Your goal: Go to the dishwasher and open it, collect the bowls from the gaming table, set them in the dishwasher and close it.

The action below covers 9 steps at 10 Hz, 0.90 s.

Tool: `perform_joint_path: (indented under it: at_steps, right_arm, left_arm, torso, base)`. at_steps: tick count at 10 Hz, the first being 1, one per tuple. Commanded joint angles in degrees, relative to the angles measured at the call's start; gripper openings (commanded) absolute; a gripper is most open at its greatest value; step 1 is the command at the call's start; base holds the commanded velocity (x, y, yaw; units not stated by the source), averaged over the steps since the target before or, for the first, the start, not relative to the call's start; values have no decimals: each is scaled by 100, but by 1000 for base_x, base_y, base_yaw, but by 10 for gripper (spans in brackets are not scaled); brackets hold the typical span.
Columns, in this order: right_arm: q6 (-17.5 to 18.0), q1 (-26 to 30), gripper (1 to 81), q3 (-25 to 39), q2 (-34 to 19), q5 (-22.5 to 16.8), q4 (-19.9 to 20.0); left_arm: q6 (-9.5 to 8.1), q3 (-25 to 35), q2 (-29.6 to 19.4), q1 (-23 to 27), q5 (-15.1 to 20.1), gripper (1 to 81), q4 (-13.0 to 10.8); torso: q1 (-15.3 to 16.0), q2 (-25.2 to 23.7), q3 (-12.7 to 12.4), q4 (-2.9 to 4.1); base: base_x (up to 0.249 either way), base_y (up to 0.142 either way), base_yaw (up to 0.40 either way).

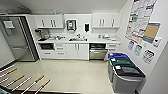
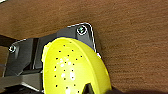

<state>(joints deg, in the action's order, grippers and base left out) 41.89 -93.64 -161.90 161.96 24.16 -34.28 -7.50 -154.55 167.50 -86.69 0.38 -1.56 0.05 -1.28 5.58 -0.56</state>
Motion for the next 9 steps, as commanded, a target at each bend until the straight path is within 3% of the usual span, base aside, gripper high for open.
perform_joint_path:
  at_steps: [1, 2, 3, 4, 9]
  right_arm:
    - [12, 139, 10, -77, -153, -175, -26]
    - [21, 139, 10, -68, -162, -175, -52]
    - [30, 130, 10, -86, -162, -175, -61]
    - [30, 130, 10, -86, -162, -175, -70]
    - [30, 130, 10, -86, -162, -184, -105]
  left_arm:
    - [20, -23, -67, 209, 358, 10, -2]
    - [20, -23, -58, 209, 358, 10, -2]
    - [20, -23, -58, 209, 358, 10, -2]
    - [20, -23, -58, 201, 358, 10, -2]
    - [20, -23, -58, 208, 349, 10, 7]
  torso:
    - [0, 0, 0, 0]
    - [0, 0, -569, 0]
    - [0, 0, -171, 0]
    - [2, 0, -72, 0]
    - [0, 0, -116, 0]
  base:
    - [255, 0, 0]
    - [255, 0, 0]
    - [255, 0, 0]
    - [255, 0, 0]
    - [255, 0, 0]
